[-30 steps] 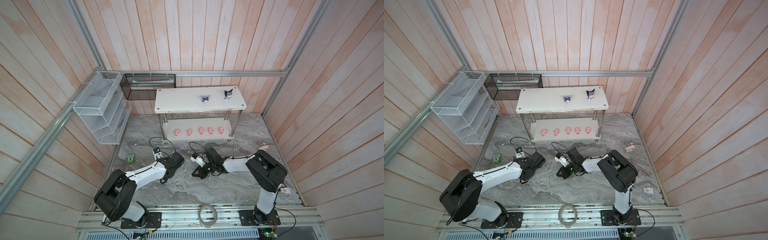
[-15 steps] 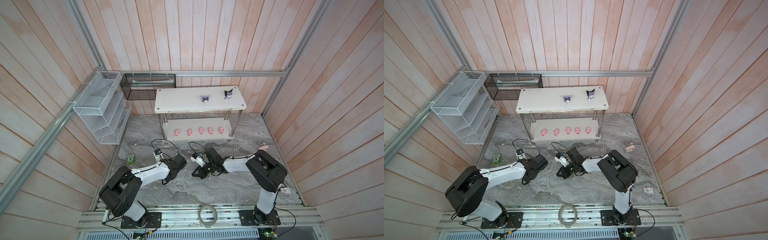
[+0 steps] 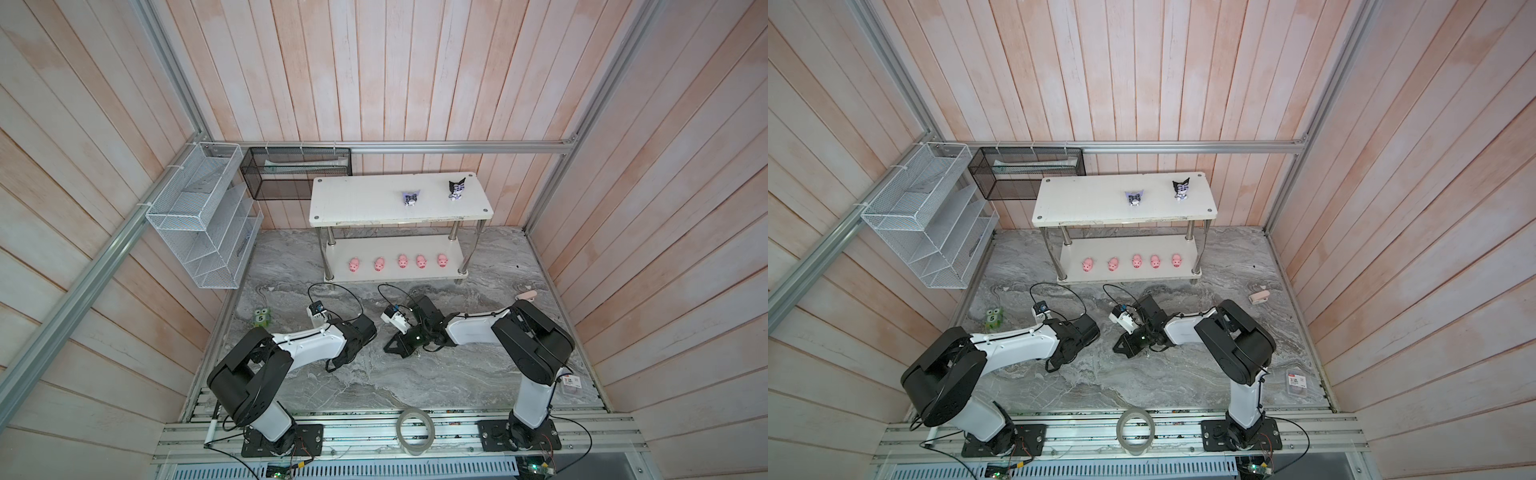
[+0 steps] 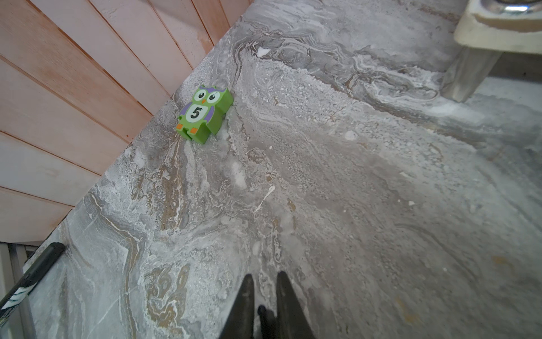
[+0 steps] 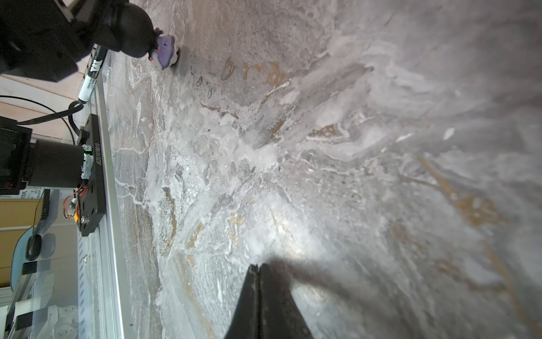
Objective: Organize plastic toys on shelves
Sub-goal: Turn over the plastic toy at the bottom-left of the table.
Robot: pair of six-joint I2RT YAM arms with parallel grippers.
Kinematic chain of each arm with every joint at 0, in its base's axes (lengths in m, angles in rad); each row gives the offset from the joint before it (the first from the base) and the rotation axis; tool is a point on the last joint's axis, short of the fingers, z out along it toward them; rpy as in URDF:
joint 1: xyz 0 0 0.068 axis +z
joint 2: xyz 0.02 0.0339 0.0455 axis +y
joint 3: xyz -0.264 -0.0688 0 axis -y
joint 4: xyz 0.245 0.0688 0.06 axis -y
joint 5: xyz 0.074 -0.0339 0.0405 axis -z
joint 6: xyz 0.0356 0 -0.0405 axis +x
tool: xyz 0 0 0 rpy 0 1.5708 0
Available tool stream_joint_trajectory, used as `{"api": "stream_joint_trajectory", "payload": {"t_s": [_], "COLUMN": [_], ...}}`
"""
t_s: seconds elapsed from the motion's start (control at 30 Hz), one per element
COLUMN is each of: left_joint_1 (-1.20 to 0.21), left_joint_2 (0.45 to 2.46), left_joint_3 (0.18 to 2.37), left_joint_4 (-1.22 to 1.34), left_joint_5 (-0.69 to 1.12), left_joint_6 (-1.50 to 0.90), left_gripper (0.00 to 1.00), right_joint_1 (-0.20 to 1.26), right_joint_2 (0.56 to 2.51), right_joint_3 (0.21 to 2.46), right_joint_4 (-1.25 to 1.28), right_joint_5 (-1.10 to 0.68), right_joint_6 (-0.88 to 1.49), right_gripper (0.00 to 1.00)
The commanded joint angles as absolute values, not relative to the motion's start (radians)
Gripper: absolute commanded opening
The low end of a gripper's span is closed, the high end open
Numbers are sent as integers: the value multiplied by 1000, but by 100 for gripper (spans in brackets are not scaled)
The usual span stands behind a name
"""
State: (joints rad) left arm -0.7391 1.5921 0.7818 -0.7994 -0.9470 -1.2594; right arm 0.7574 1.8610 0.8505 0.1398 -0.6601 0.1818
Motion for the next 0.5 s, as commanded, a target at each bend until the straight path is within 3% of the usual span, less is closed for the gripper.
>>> {"api": "stream_joint_trajectory", "payload": {"t_s": [0.0,0.47], "left_joint_1": [-744,-743], "left_joint_2": [1599,1583], "left_joint_3": [802,821], "left_joint_4": [-830,-847], "left_joint_5": [-953,-973], "left_joint_6": [-1287,-1283], "left_gripper": [21,40], "right_joint_1": [755,755], "right_joint_2": [1887,1896], "right_joint_3": [830,831], "right_joint_4": [133,137], "right_joint_5": [-657,-664], "right_joint_6": [181,181], "right_gripper": [1,0]}}
